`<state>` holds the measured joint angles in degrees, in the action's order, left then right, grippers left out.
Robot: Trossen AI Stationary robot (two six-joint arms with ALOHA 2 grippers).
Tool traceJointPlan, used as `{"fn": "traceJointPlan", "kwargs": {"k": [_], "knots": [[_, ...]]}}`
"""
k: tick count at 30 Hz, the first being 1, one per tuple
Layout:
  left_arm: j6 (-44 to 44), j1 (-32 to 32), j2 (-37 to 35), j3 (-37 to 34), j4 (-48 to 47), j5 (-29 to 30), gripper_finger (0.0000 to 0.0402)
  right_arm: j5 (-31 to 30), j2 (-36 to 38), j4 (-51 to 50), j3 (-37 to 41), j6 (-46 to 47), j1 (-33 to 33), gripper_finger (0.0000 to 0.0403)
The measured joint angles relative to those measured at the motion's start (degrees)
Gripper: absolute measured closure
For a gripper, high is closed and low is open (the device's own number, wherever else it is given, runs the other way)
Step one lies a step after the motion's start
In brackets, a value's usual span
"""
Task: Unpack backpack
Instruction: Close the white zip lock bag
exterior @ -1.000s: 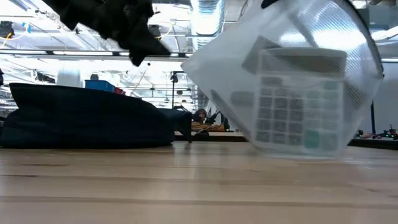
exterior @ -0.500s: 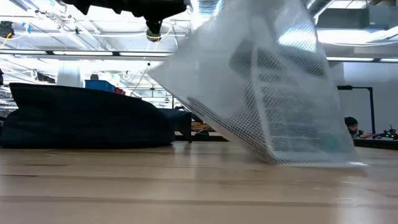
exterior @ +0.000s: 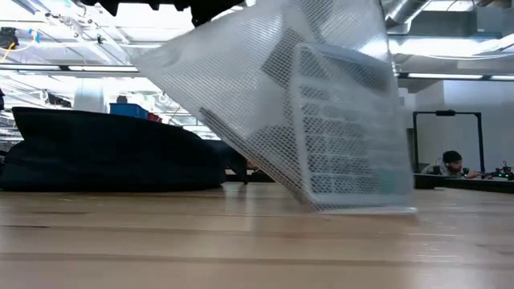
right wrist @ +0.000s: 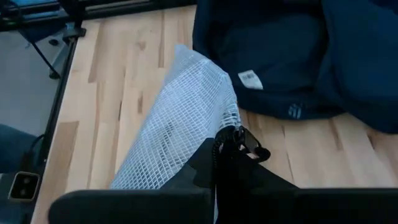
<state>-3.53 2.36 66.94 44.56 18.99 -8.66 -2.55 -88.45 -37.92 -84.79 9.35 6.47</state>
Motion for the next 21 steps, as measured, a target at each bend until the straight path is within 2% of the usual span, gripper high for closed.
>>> {"fn": "traceJointPlan", "kwargs": {"k": [7,13,18,21], "knots": [[-1.03,-3.40,7.65,2.53,1.59,-0.01,0.0196,-0.03,-3.84,0.08,-2.69,-0.91,-0.27,0.0403],[-0.59,-3.85,10.74,7.48,-4.43,0.67,0.0196,-0.12,-4.80,0.84,-2.88,-0.96,-0.15,0.0403],[1.99,-4.93,11.10,8.41,-8.88,7.91,0.0196,-0.20,-4.68,1.84,-2.91,-1.30,0.59,0.0403],[1.94,-4.98,11.10,8.41,-8.50,8.38,0.0196,-0.65,-4.60,1.91,-2.91,-2.13,0.97,0.0403]]}}
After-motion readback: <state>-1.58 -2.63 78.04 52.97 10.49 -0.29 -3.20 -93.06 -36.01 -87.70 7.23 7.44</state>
